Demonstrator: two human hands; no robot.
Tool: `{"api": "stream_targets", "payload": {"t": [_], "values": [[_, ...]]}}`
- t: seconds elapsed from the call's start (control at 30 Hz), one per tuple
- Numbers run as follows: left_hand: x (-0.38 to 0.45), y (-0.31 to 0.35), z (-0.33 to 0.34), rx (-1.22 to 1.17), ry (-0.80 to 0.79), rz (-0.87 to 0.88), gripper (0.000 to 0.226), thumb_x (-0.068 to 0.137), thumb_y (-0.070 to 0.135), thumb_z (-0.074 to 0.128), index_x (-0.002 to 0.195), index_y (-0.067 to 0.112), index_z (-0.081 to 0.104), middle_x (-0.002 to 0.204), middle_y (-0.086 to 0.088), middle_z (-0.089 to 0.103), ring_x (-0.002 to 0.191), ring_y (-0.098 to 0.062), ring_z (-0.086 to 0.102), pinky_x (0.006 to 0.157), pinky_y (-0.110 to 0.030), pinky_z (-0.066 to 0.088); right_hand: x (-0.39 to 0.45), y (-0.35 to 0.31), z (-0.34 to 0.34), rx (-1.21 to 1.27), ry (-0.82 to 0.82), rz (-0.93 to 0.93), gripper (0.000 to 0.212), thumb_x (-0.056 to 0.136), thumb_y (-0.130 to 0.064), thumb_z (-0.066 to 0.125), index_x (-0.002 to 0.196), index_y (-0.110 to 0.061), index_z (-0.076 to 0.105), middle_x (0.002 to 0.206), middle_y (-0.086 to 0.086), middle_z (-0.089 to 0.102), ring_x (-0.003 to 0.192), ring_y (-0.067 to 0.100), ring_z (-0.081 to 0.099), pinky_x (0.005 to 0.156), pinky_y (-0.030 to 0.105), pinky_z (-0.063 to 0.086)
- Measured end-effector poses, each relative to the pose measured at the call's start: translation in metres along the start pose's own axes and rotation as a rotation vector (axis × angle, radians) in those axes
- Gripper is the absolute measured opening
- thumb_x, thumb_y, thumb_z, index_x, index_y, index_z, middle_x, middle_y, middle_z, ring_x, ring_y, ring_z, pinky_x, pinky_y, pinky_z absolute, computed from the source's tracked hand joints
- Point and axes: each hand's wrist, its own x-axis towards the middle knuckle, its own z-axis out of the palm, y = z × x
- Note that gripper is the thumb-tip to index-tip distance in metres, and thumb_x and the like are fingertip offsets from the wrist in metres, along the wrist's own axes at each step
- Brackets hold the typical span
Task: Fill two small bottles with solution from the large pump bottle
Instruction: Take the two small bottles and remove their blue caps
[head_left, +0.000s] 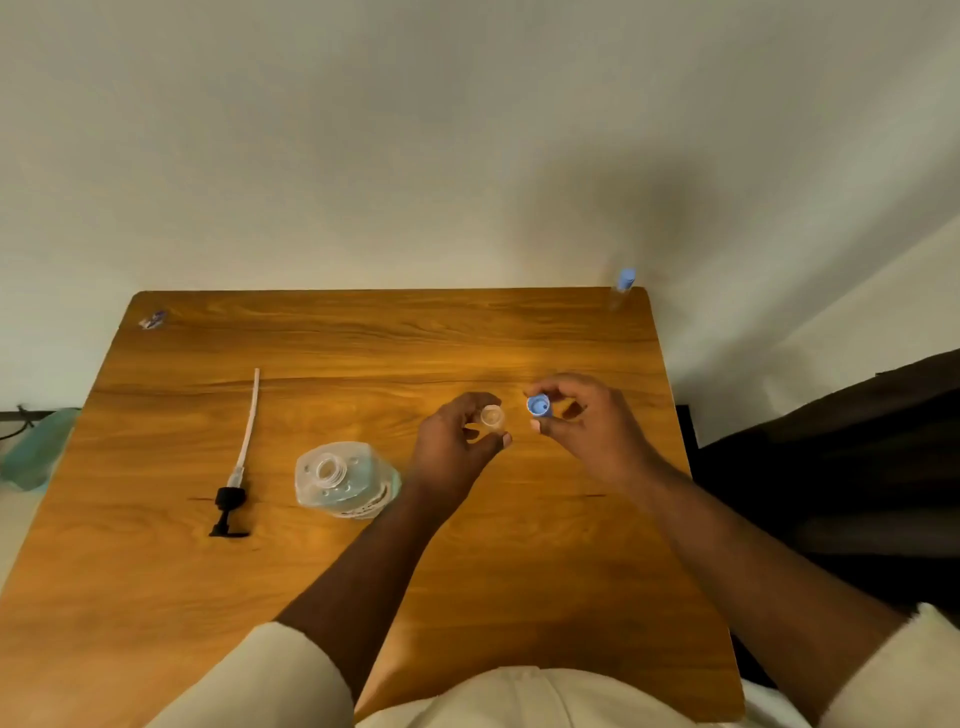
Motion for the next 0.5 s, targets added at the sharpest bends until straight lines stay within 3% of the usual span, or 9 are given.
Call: {"api": "stream_targets", "payload": {"t": [0.07,0.23,0.5], "values": [[0.014,-0.012,0.01,0.025,-0.014,-0.037,0.036,0.077,0.004,0.078,0.108,0.018,0.065,0.103,0.006,0.066,0.1,-0.016,0.064,0.083,-0.029,0.055,0.012,0.024,0.014,0.016,0.043,0.073,0.035,0.076,-0.002,0.073,0.106,-0.02,0.067,0.103,-0.009,0.065,0.091,0.002,0.058,0.072,0.014,0.049],[0.049,-0.045,0.028,0.111,-0.095,-0.152,0.037,0.079,0.004,0.074,0.113,0.014,0.064,0.109,-0.004,0.067,0.102,-0.018,0.063,0.09,-0.043,0.055,0.042,0.082,0.05,-0.197,0.0,0.135,0.04,0.08,0.0,0.068,0.115,-0.019,0.062,0.115,0.002,0.064,0.105,0.015,0.059,0.087,0.031,0.053],[0.075,-0.077,0.038,0.212,-0.119,-0.228,0.035,0.079,0.008,0.073,0.113,0.015,0.064,0.106,-0.004,0.068,0.097,-0.02,0.064,0.086,-0.044,0.055,0.067,0.121,0.079,-0.301,-0.106,0.152,0.035,0.081,-0.004,0.067,0.114,-0.015,0.062,0.116,0.003,0.063,0.112,0.018,0.054,0.092,0.028,0.045]]}}
